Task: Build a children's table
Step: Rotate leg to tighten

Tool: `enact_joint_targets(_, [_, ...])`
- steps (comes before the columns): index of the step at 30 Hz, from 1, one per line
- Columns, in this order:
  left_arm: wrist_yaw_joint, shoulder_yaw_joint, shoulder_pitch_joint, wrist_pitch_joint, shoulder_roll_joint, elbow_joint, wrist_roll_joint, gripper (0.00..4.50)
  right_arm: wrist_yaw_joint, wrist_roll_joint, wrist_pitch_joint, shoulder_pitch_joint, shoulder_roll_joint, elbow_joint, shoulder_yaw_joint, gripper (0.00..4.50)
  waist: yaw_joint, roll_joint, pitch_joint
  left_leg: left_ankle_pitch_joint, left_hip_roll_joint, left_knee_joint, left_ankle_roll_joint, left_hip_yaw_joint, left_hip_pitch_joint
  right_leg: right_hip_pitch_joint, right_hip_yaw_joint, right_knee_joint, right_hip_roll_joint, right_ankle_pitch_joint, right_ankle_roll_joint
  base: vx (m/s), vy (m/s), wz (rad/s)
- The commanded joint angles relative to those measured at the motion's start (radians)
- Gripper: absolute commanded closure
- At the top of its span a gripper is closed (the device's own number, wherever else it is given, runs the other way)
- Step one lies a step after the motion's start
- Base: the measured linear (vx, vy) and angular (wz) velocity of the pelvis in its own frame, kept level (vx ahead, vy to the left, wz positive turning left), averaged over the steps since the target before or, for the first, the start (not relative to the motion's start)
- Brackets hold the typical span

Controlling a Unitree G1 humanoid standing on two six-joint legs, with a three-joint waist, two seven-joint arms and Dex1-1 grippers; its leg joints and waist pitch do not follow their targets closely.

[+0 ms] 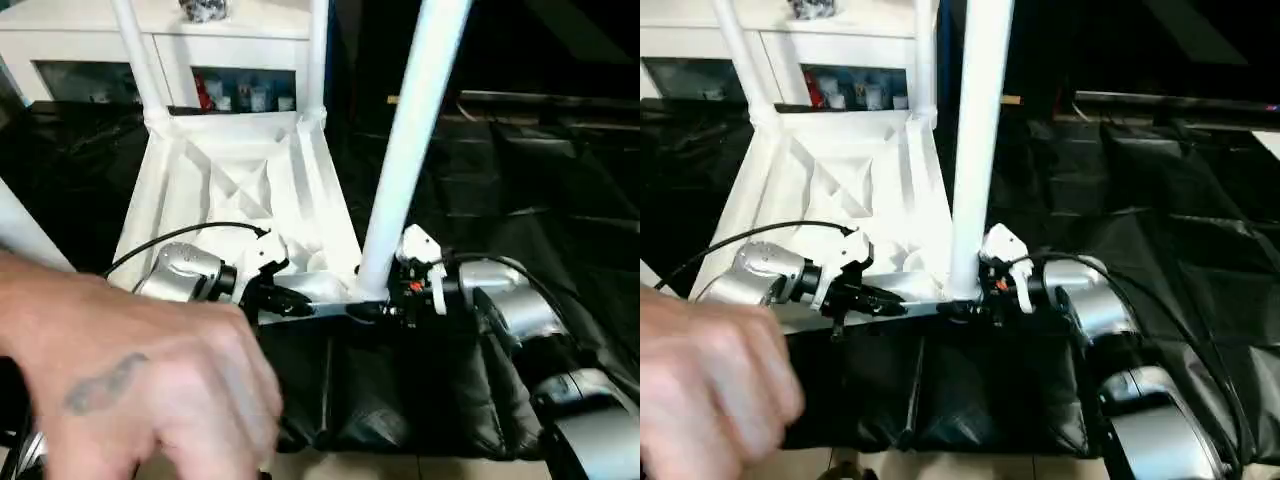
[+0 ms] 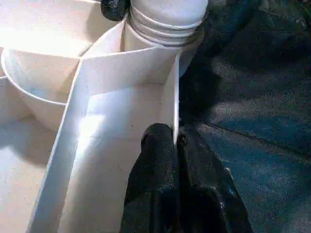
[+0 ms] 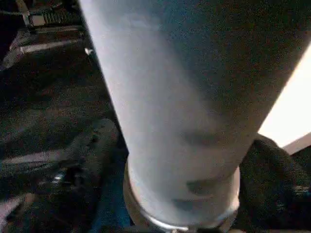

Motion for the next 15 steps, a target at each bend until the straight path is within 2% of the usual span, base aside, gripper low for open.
enact_joint_targets(1, [-0.037, -0.025, -0.022, -0.003, -0.03, 0.0, 0.0, 4.5, 0.017, 0.011, -0.006, -0.004, 0.022, -0.012, 0.018, 1.17, -0.001, -0.007, -0.067, -0.224, 0.025, -0.063, 0.034, -0.007, 0.016, 0.049, 0.035, -0.058, -0.049, -0.187, -0.252, 0.0, 0.0, 0.0])
enact_joint_targets(3, [-0.04, -0.026, -0.023, -0.003, -0.03, 0.002, -0.002, 4.5, 0.015, 0.011, -0.008, 0.003, 0.027, -0.014, 0.018, 1.22, 0.0, -0.006, -0.068, -0.211, 0.025, -0.062, 0.039, -0.007, 0.016, 0.05, 0.035, -0.056, -0.049, -0.172, -0.254, 0.0, 0.0, 0.0])
enact_joint_targets(4, [-0.037, -0.028, -0.025, 0.001, -0.031, 0.004, -0.001, 4.5, 0.011, 0.014, -0.007, 0.011, 0.032, -0.018, 0.017, 1.39, 0.001, -0.002, -0.068, -0.206, 0.025, -0.062, 0.04, -0.007, 0.016, 0.049, 0.035, -0.055, -0.049, -0.164, -0.257, 0.0, 0.0, 0.0])
enact_joint_targets(5, [-0.031, -0.03, -0.029, 0.002, -0.032, 0.012, 0.001, 4.5, -0.002, 0.018, -0.009, 0.013, 0.038, -0.013, 0.011, 1.51, 0.0, -0.007, -0.069, -0.2, 0.025, -0.061, 0.045, -0.006, 0.015, 0.05, 0.034, -0.053, -0.047, -0.142, -0.262, 0.0, 0.0, 0.0])
enact_joint_targets(8, [-0.002, -0.03, -0.035, 0.002, -0.038, 0.025, 0.009, 4.5, -0.059, 0.024, 0.0, 0.025, 0.058, -0.015, -0.009, 1.68, 0.001, -0.006, -0.066, -0.206, 0.024, -0.062, 0.043, -0.006, 0.015, 0.048, 0.034, -0.056, -0.048, -0.16, -0.259, 0.0, 0.0, 0.0])
enact_joint_targets(10, [0.075, -0.016, -0.042, 0.018, -0.064, 0.041, 0.017, 4.5, -0.176, 0.007, -0.016, 0.044, 0.085, -0.019, -0.028, 1.77, -0.001, -0.005, -0.062, -0.243, 0.025, -0.067, 0.028, -0.007, 0.019, 0.046, 0.035, -0.064, -0.05, -0.222, -0.244, 0.0, 0.0, 0.0])
enact_joint_targets(11, [0.131, -0.006, -0.045, 0.026, -0.086, 0.047, 0.02, 4.5, -0.259, -0.003, -0.009, 0.052, 0.107, -0.016, -0.043, 1.78, -0.003, -0.005, -0.058, -0.281, 0.025, -0.07, 0.009, -0.009, 0.025, 0.041, 0.037, -0.072, -0.054, -0.289, -0.23, 0.0, 0.0, 0.0])
enact_joint_targets(12, [0.188, 0.007, -0.049, 0.04, -0.112, 0.051, 0.019, 4.5, -0.335, -0.014, -0.003, 0.058, 0.127, -0.016, -0.054, 1.79, -0.005, 0.002, -0.055, -0.307, 0.024, -0.072, 0.0, -0.01, 0.027, 0.039, 0.037, -0.076, -0.053, -0.328, -0.221, 0.0, 0.0, 0.0])
enact_joint_targets(13, [0.288, 0.029, -0.052, 0.057, -0.166, 0.052, 0.013, 4.5, -0.444, -0.031, 0.017, 0.073, 0.168, -0.024, -0.064, 1.8, -0.014, -0.007, -0.054, -0.338, 0.02, -0.076, -0.024, -0.016, 0.027, 0.041, 0.035, -0.086, -0.056, -0.422, -0.185, 0.0, 0.0, 0.0])
enact_joint_targets(15, [0.347, 0.039, -0.052, 0.062, -0.204, 0.054, 0.012, 4.5, -0.52, -0.033, 0.033, 0.083, 0.207, -0.032, -0.075, 1.81, -0.019, -0.002, -0.054, -0.361, 0.019, -0.075, -0.026, -0.018, 0.031, 0.036, 0.034, -0.094, -0.055, -0.467, -0.164, 0.0, 0.0, 0.0])
